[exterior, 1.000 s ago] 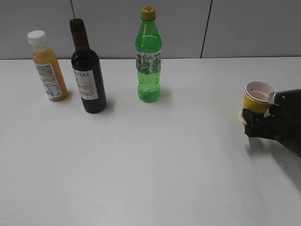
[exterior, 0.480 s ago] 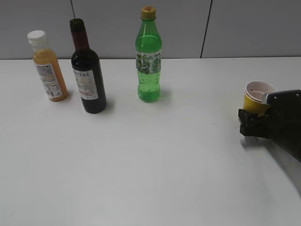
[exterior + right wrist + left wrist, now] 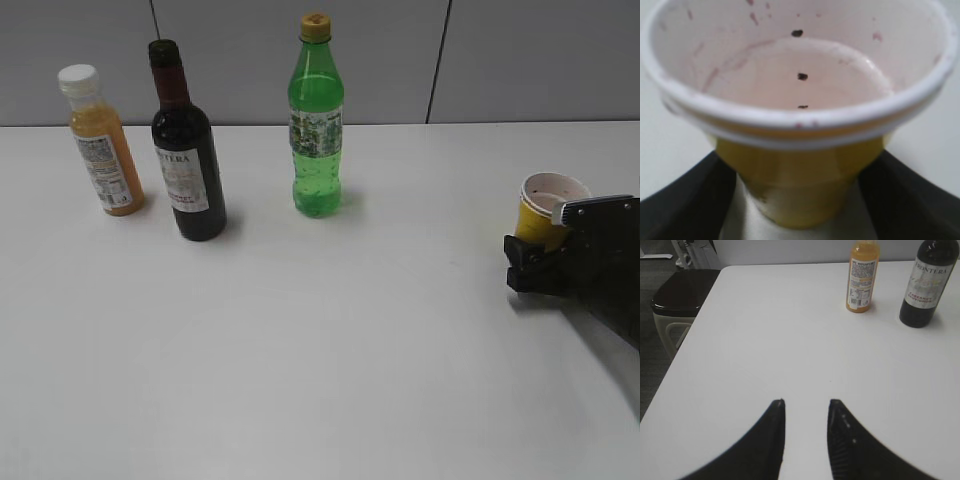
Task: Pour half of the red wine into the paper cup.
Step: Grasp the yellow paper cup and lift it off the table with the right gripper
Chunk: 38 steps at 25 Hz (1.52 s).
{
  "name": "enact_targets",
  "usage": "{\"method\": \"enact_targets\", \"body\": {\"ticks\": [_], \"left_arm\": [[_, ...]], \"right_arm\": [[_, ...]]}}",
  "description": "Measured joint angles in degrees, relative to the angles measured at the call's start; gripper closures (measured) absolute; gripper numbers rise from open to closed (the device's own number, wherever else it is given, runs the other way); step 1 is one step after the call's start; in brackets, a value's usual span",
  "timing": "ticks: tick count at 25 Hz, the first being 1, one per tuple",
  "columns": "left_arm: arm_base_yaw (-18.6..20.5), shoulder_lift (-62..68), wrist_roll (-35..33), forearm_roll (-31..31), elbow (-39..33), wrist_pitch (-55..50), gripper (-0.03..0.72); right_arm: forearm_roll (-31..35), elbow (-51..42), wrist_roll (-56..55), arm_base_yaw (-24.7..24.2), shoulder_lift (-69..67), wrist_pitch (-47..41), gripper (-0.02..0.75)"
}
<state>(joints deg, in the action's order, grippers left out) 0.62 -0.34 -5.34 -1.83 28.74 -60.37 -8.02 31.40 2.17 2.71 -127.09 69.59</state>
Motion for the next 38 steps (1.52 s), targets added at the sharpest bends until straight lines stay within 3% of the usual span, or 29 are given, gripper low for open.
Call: {"method": "enact_targets", "body": {"ticks": [19,31,35,38], "left_arm": [[0.0,0.0,0.0,0.0,0.0,0.0,0.459],[0.0,0.0,0.0,0.0,0.0,0.0,0.459],[0.0,0.0,0.0,0.0,0.0,0.0,0.459],[0.0,0.0,0.0,0.0,0.0,0.0,0.459]], "right_arm": [[0.0,2.0,0.0,0.0,0.0,0.0,0.164],[-0.2,2.0,0.0,0.0,0.0,0.0,0.3],[-4.7,2.3,0.0,0.0,0.0,0.0,0.304],[-15.4,3.7,-0.2,0.0,0.3,0.0,0.304]]}}
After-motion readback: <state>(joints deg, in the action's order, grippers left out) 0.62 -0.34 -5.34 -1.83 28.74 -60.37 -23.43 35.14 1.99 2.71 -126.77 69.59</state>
